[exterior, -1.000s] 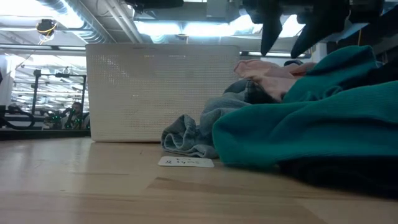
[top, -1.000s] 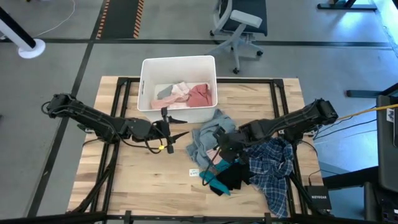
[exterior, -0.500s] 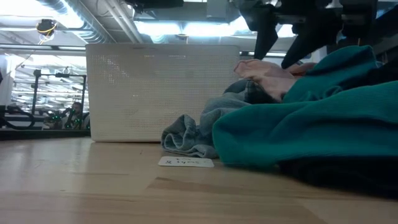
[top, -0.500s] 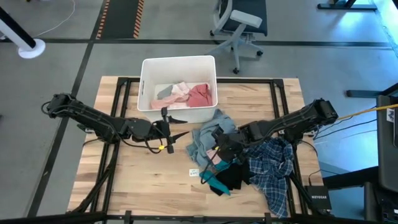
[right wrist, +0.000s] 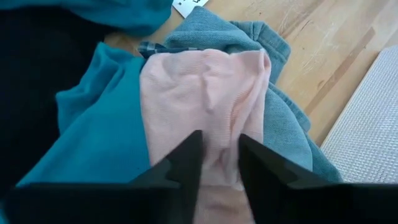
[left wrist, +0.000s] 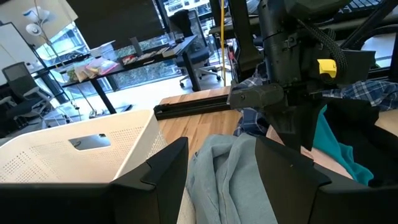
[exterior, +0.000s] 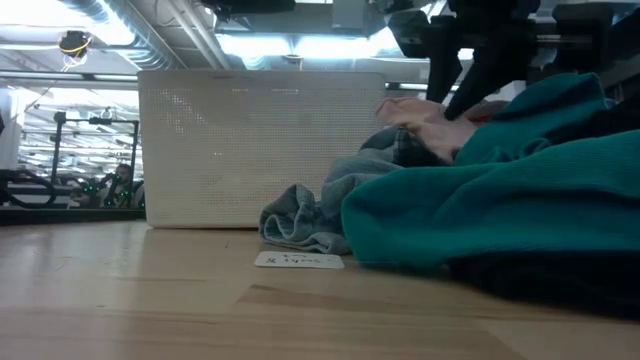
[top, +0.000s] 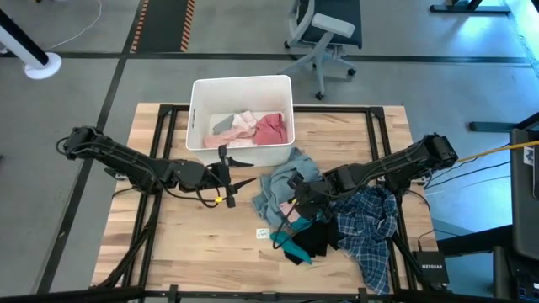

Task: Sort clothes
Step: Put the pink sock into the white bin

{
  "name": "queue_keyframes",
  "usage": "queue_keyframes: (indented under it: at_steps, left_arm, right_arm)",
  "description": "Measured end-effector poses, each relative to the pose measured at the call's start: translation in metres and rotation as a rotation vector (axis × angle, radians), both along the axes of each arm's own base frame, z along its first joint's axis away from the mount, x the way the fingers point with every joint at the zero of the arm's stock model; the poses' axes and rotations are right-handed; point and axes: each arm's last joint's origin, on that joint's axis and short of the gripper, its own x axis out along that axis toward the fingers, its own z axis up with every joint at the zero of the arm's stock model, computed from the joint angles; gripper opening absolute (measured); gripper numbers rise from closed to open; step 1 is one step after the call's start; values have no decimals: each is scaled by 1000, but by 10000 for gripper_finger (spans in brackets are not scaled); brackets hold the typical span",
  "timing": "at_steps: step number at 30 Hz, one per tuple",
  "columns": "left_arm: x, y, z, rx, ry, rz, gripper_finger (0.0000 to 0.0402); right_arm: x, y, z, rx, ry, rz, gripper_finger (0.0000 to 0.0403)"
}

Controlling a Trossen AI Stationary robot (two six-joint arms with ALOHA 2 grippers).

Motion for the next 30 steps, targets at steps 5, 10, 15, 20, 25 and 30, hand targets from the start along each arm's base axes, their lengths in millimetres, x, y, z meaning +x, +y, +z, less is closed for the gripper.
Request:
queue_keyframes:
  at_steps: [5, 10, 15, 20, 25, 30]
  left_arm:
    - [0, 0, 0, 0, 0, 0, 182]
    - [0, 0, 0, 0, 0, 0, 182]
    - [0, 0, 0, 0, 0, 0, 182]
    - [0, 0, 0, 0, 0, 0, 182]
    - [0, 0, 0, 0, 0, 0, 182]
    - [0, 0, 0, 0, 0, 0, 182]
  right_arm:
    - [0, 0, 0, 0, 0, 0, 21]
    - [0, -1, 2, -31, 2, 3, 26]
    - [4, 0, 27, -52, -20, 8, 26]
    - [8, 1, 62, -68, -75, 39, 7]
    - [9, -1, 100, -120, -146, 35, 21]
    - [6, -5, 134, -221, -219, 24, 19]
